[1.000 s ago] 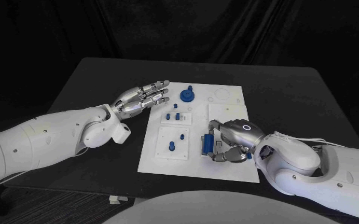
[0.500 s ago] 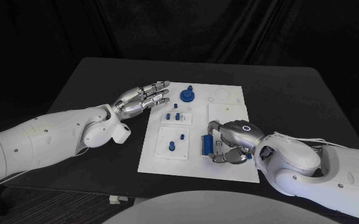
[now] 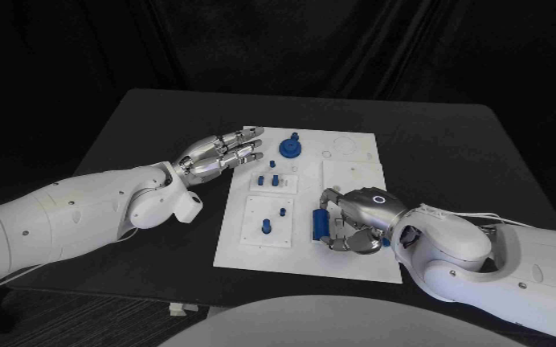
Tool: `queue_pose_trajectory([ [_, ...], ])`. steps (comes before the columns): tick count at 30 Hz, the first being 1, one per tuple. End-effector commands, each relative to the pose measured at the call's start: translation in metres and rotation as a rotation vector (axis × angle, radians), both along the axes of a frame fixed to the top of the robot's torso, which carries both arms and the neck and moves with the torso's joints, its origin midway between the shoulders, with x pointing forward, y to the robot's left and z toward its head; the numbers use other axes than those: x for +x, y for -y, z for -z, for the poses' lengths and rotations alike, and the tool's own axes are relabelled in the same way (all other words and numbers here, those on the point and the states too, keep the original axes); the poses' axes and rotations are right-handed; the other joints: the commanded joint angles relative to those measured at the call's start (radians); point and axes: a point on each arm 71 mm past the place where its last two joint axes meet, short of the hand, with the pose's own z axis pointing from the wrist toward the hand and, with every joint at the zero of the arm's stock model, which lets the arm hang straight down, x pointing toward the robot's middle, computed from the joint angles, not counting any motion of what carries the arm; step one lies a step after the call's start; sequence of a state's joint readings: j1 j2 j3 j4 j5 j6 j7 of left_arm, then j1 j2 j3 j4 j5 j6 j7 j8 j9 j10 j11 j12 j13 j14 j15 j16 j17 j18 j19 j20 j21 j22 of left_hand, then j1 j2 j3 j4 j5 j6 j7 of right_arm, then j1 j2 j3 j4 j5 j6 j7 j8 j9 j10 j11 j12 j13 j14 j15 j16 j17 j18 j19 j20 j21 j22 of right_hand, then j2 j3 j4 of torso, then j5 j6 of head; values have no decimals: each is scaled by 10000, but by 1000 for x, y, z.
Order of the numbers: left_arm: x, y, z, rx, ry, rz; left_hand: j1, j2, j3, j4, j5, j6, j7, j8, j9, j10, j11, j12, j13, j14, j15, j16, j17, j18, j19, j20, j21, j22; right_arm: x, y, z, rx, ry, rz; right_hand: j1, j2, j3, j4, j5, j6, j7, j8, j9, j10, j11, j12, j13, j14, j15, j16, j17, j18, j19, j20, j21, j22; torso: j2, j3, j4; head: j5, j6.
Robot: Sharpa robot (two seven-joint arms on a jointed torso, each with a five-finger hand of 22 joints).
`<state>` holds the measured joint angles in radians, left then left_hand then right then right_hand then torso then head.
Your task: Assemble the parts on the task board
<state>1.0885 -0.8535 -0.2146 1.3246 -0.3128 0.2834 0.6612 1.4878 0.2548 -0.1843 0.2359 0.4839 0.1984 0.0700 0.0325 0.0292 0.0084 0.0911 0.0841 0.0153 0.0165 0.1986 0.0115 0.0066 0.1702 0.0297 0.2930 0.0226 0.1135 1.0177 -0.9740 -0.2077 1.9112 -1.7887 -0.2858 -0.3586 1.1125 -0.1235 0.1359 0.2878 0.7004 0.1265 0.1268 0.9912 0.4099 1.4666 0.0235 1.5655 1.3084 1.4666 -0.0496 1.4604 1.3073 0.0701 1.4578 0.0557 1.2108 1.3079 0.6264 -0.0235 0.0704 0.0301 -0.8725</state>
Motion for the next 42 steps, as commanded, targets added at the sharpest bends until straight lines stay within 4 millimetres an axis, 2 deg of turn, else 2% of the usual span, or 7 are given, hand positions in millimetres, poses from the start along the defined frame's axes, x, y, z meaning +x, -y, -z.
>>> queue_pose_trajectory([
  [1, -1, 2, 0, -169, -29, 123, -25, 47, 53, 20, 9, 29, 77, 73, 13, -2, 9, 48, 12, 16, 40, 58, 16, -19, 89, 12, 31, 2, 0, 1, 3, -357, -180, 134, -72, 14, -130, -6, -470, -31, 34, -46, -176, 1042, 90, 53, 2624, 567, 84, -58, 109, 75, -44, 74, -103, 1587, -1, -1, 5, 10, -2],
  [13, -1, 1, 0, -145, -39, 103, -26, 46, 56, 18, 9, 38, 85, 77, 15, -2, 7, 48, 12, 27, 44, 69, 21, -23, 91, 12, 32, 5, -1, 2, 3, -457, -229, 216, -82, 45, -347, -3, -1323, -9, 60, -37, -443, 991, 112, 21, 2567, 545, 106, -115, 2, 97, -73, 103, -211, 1559, -1, 0, 3, 29, -2],
  [17, -1, 1, 0, -137, -38, 93, -26, 46, 57, 18, 9, 32, 87, 76, 14, -2, 7, 47, 12, 31, 46, 72, 23, -24, 101, 12, 37, 30, -1, 3, 2, -357, -161, 261, -21, -587, -1513, 112, -4095, -763, 172, -984, -1318, 945, 154, -8, 2516, 544, 125, -137, -27, 96, -71, 128, -243, 1557, -1, 0, 1, 18, -2],
  [23, -1, 1, 0, -140, -33, 88, -28, 47, 61, 18, 8, 39, 91, 78, 15, -2, 6, 47, 12, 40, 53, 81, 26, -28, 109, 12, 42, 43, -1, 4, 0, -128, -26, 263, -12, -1655, -2482, 118, -5285, -1182, 113, -3021, -2244, 697, 91, -172, 2238, 533, 87, -154, -53, 107, -93, 88, -294, 1546, -4, -1, -1, 23, -2],
  [33, -1, 0, 0, -144, -17, 64, -29, 47, 63, 18, 9, 33, 92, 77, 14, -2, 7, 49, 12, 45, 57, 86, 28, -30, 114, 13, 44, 49, 4, 13, -21, 886, 887, 372, -376, -1781, -2664, 153, -6023, -1027, 68, -3263, -2452, 555, 45, -276, 2066, 552, 44, -114, 33, 94, -78, 41, -246, 1562, -3, 1, 0, 45, -2],
  [36, -1, 0, 0, -146, -6, 52, -29, 47, 63, 18, 9, 33, 92, 77, 14, -2, 7, 49, 12, 45, 57, 86, 28, -30, 114, 13, 44, 49, 13, 19, -36, 1323, 1004, 716, -624, -1649, -2524, 158, -6047, -780, 41, -2614, -2318, 634, 27, -226, 2149, 557, 35, -106, 49, 75, -42, 36, -151, 1589, 1, -1, -2, 29, -2],
  [42, 1, -1, -3, -363, 422, -226, 2, -94, 72, -59, 48, 261, 234, 153, 42, 88, 20, 339, 62, 10, -209, 67, 15, -12, 147, -22, 47, 29, 44, 44, -63, 1586, -205, 2431, -428, 412, -1113, 15, -4464, 1910, 43, -1149, -2097, 999, 140, 23, 2569, 607, 132, -2, 231, 32, 80, 127, 95, 1659, -4, -1, 3, 38, -2],
])
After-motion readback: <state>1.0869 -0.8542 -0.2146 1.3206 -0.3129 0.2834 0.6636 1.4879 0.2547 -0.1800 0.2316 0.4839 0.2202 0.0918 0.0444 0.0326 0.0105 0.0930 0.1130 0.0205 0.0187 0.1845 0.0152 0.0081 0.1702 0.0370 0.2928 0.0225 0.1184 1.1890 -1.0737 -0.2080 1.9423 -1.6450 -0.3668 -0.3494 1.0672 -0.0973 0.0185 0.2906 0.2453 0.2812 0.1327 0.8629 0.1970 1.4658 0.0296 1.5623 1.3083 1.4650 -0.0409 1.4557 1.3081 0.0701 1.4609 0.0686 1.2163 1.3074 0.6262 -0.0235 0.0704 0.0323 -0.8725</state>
